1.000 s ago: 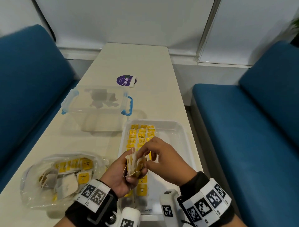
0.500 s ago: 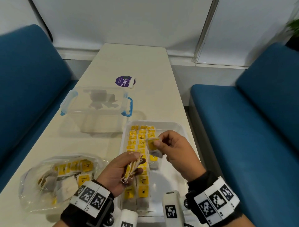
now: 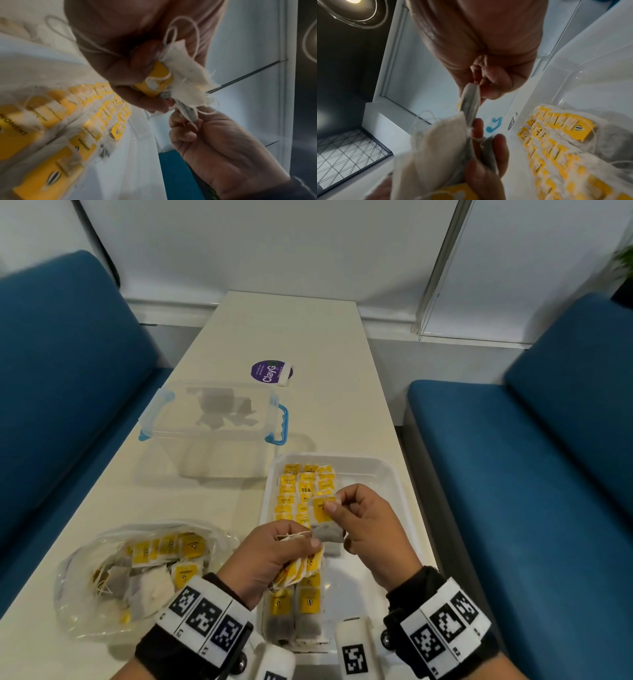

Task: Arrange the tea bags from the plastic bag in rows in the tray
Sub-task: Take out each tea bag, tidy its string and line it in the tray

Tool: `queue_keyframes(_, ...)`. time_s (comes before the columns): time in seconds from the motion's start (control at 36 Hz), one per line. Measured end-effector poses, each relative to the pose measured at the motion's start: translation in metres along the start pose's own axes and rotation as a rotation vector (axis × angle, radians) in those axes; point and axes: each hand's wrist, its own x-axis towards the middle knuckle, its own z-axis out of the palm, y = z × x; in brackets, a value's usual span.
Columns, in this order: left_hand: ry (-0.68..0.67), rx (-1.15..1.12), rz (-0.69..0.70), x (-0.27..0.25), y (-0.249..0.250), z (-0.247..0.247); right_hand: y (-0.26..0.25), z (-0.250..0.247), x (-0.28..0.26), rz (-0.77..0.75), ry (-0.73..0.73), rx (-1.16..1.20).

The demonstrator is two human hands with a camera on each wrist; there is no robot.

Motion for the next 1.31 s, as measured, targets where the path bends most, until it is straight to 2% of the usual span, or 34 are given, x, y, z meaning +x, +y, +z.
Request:
queue_keyframes(0.22,0.055,-0.005,0.072,0.002,0.0,0.004,-0.002,-0.006,-0.006,-0.082,-0.018,-0.015)
queue_keyframes(0.33,0.113,0.019,0.113,0.002,0.0,0.004,0.0,-0.014,-0.006,-0.166,0.093,-0.156)
queue_keyframes(0.39,0.129,0.021,0.124,0.002,0.0,0.003,-0.001,-0.018,-0.006,-0.143,0.089,-0.065)
queue_keyframes(0.5,0.153,-0.014,0.145,0.0,0.002,0.002,-0.007,-0.02,-0.006,-0.012,0.001,0.298)
queue_keyframes(0.67,0.141,0.039,0.235,-0.004,0.01,0.007,-0.005,-0.012,-0.009,0.019,-0.008,0.185)
queue_keyframes(0.86,0.111,0.108,0.203,-0.003,0.005,0.009,-0.005,-0.001,-0.012,-0.015,-0.02,0.085)
queue_keyframes(1.0,0.09,0.061,0.161,-0.004,0.001,0.007,0.0,-0.003,-0.013,-0.027,-0.015,0.036)
queue_keyframes(1.14,0.052,-0.035,0.128,-0.008,0.001,0.009,0.004,-0.001,-0.019,0.047,-0.073,0.08)
queue_keyframes(1.31,0.022,-0.065,0.047,-0.004,-0.005,0.006,0.01,-0.001,-0.02,0.042,0.013,0.106)
